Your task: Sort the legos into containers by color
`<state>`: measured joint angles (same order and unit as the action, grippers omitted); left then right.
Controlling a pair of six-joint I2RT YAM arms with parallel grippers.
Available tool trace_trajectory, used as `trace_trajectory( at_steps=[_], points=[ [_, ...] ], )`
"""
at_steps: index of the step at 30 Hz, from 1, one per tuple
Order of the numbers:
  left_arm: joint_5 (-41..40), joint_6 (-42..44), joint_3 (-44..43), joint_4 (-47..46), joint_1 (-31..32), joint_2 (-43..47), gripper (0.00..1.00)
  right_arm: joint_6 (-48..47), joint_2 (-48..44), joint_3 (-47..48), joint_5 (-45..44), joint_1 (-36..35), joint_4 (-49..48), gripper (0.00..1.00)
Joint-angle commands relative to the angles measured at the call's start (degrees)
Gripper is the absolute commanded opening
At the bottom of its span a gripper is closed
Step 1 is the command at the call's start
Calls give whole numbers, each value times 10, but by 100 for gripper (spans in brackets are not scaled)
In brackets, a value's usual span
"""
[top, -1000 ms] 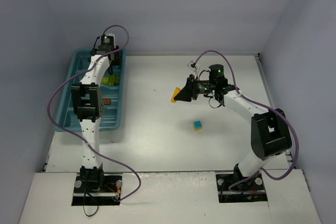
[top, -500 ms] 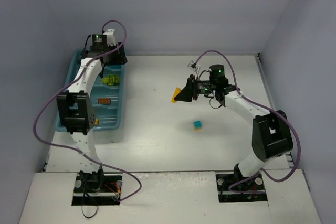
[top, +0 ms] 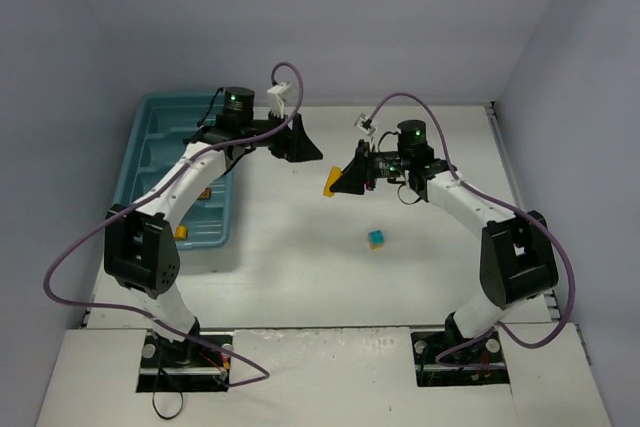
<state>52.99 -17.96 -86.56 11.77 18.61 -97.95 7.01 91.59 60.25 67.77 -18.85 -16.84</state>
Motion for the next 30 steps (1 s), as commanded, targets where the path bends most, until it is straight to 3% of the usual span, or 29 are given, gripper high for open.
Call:
trace_trajectory(
  at_steps=[1, 17, 30],
  points=[
    [57, 20, -5, -24, 6, 23, 68, -9, -14, 32, 38, -5, -26, 0],
    [114, 30, 10, -25, 42, 29, 68, -7, -12, 36, 59, -9, -22, 1],
    [128, 35, 11, -24, 61, 17, 60, -8, -7, 37, 61, -16, -17, 2]
  ],
)
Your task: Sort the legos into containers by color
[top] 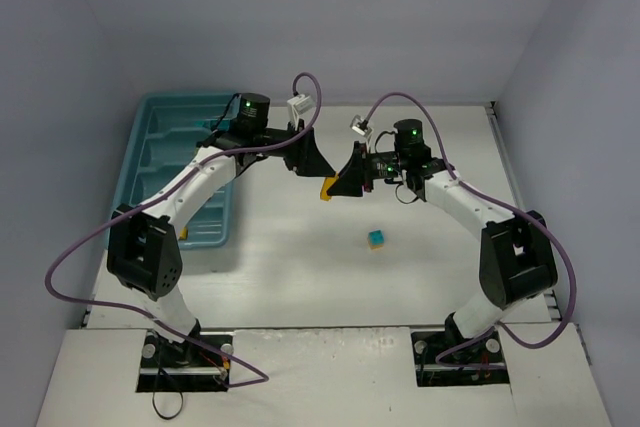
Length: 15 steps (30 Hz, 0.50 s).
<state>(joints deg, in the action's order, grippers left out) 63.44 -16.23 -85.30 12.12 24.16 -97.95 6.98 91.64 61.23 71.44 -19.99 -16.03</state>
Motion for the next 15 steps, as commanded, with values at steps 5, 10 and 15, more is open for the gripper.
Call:
trace_trajectory(
  at_steps=[5, 10, 15],
  points=[
    [29, 20, -4, -23, 7, 11, 56, -7, -8, 27, 24, -6, -24, 2],
    [29, 30, -5, -10, 7, 10, 54, -7, -7, 27, 22, -6, -25, 2],
    [27, 30, -6, -12, 10, 7, 51, -7, -4, 28, 24, -6, -25, 2]
  ],
)
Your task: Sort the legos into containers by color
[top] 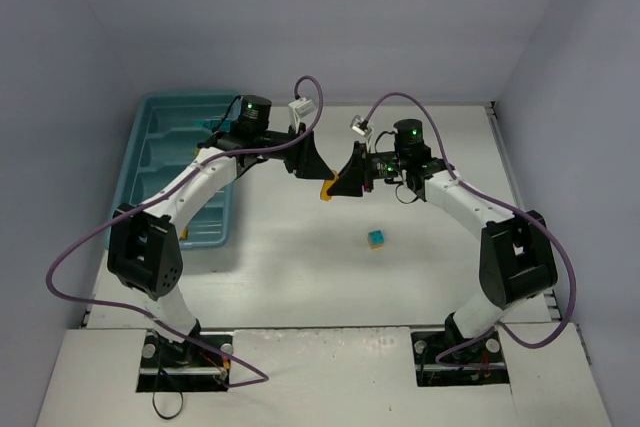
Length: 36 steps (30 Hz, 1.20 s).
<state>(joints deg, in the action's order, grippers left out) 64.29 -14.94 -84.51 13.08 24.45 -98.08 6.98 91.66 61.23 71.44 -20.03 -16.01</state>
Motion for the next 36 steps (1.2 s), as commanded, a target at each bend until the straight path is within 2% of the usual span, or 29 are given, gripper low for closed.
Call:
trace_trajectory(
  at_steps=[1, 13, 14, 17, 18, 20, 21, 22, 23, 26, 29, 33, 34, 36],
  points=[
    [22, 15, -14, -22, 8, 5, 48, -7, -4, 28, 24, -5, -25, 2],
    [22, 14, -24, -19, 18, -7, 46, -7, -1, 29, 25, -7, -24, 1],
    [23, 15, -25, -19, 18, -8, 38, -8, -1, 29, 25, -7, -25, 2],
    [25, 13, -29, -19, 18, -8, 22, -6, 1, 29, 24, -7, -25, 5],
    [24, 15, -29, -17, 18, -8, 19, -5, 2, 29, 24, -7, -24, 16],
    [24, 18, -30, -13, 17, -5, 12, -5, 3, 28, 21, -6, -24, 27],
    [17, 27, -30, -4, 16, 0, 12, -4, 4, 28, 18, -5, -24, 44],
    [11, 32, -29, 0, 11, 3, 11, -3, 5, 28, 14, -4, -22, 54],
    [4, 41, -27, 7, 9, 10, 11, 0, 5, 25, 11, -4, -21, 69],
    [-1, 47, -17, 14, -15, 26, 10, 11, 12, 25, -2, 1, -19, 90],
    [-20, 53, 1, 26, -51, 54, 10, 22, 21, 28, -11, 3, -17, 100],
    [-124, 58, 44, 56, -109, 115, 10, 33, 31, 35, -58, 6, -14, 100],
    [-196, 57, 55, 87, -127, 141, 10, 41, 33, 36, -81, 6, -11, 100],
    [-271, 60, 70, 118, -137, 168, 10, 47, 39, 45, -117, 7, 6, 100]
  ],
)
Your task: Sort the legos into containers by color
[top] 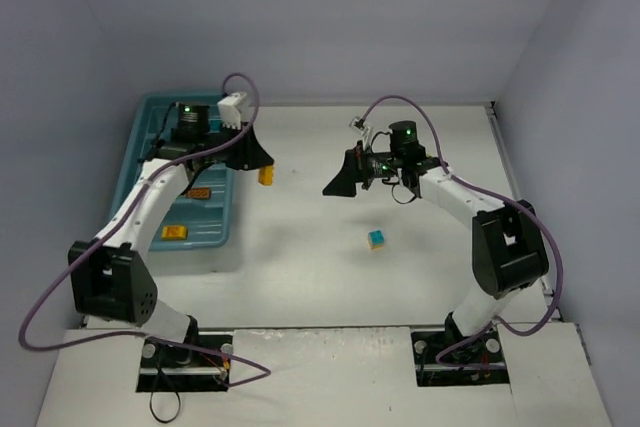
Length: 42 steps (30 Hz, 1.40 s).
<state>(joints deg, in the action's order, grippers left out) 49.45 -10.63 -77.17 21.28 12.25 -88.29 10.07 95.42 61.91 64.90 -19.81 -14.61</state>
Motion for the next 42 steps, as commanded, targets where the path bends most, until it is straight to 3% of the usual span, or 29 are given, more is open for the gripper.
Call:
trace_trajectory(
  at_steps=[1, 6, 7, 14, 19, 26, 31, 38, 42],
  points=[
    [-217, 15, 2, 62, -15, 95, 10, 15, 5, 41, -77, 5, -3, 99],
    [-446, -7, 69, 96, -13, 156, 9, 20, 31, 46, -126, 4, 5, 98],
    [-541, -48, 102, 111, -14, 181, 8, 22, 35, 47, -134, 4, 5, 98],
    [-666, -131, 172, 110, -26, 196, 9, 23, 47, 51, -148, 4, 4, 98],
    [-678, -168, 196, 91, -47, 174, 9, 25, 40, 44, -165, 4, 4, 97],
    [-687, -198, 207, 89, -63, 124, 26, 27, 18, 28, -217, 6, 10, 95],
    [-686, -200, 206, 88, -64, 107, 43, 37, 3, 13, -284, 7, 17, 82],
    [-678, -203, 191, 98, -64, 103, 49, 39, -23, -8, -405, 5, 68, 61],
    [-663, -195, 144, 119, -60, 112, 54, 31, -45, -10, -501, -7, 123, 60]
  ],
)
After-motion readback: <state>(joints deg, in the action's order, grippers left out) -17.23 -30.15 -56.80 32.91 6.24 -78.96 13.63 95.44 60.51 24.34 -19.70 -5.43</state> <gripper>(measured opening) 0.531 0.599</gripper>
